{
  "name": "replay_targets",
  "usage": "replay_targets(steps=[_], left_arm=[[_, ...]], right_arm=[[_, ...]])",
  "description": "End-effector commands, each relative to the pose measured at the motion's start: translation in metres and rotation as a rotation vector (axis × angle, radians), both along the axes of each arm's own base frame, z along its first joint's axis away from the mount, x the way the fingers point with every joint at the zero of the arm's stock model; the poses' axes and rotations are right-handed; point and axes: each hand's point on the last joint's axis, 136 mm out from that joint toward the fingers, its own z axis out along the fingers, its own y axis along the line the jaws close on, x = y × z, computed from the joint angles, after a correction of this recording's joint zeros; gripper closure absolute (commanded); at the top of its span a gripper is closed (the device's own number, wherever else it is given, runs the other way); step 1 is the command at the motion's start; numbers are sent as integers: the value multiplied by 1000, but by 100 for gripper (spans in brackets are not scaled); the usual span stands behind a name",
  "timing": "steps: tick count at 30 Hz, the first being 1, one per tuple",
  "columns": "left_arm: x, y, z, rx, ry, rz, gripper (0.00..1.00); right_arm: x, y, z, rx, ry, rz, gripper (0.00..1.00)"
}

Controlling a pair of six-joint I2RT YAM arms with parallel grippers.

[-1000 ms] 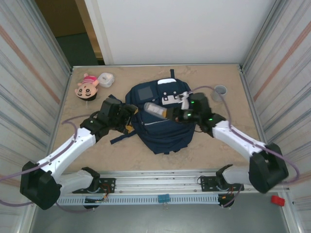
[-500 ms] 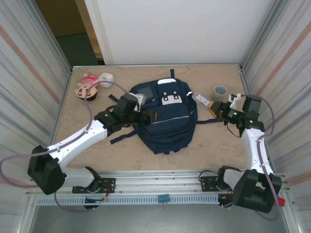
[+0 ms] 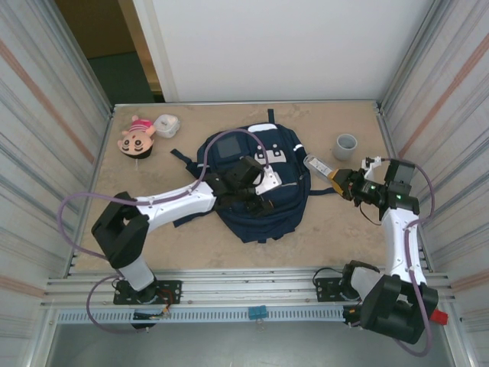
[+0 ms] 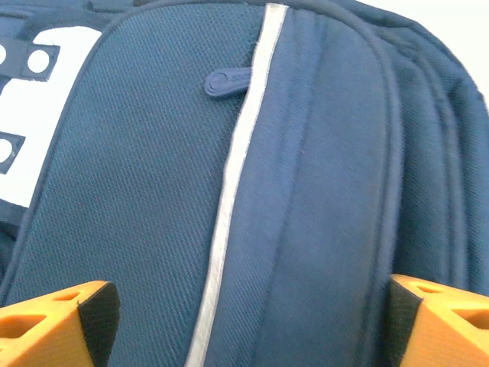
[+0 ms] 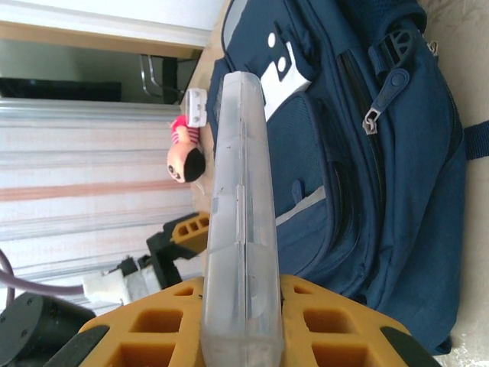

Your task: Pack books, pencil case, and school supplies into a backpack

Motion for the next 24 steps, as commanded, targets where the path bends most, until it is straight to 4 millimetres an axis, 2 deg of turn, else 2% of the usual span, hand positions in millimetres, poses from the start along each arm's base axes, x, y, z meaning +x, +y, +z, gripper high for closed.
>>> replay_targets(steps=[1,6,7,9,10,12,16,19,24], left_arm=[[21,-15,19,-13,-112,-19,12],[20,-19,6,16,-87,-42,12],[21,-17,4,28,-91,-35,15],[25,-13,8,28,-110,-7,32],[26,-12,15,16,-121,3,44],[25,-13,31,-26,-143,6,61],[21,-13,63,-104,-175,5,85],[24,-13,87,-159,-209,23,91],[34,-12,116,-259,-215,64,91]], right_arm=[[-8,1,0,-12,-9,10,87],[-11,2,-2,-20,-4,18,87],[-11,2,-4,-21,1,19,87],[-12,2,-6,-18,9,20,87],[-12,3,-7,-16,10,23,88],[-13,3,-8,-17,13,26,88],[-17,5,-11,-15,26,34,88],[-24,12,-14,6,41,62,88],[-37,28,-24,-25,86,88,88]])
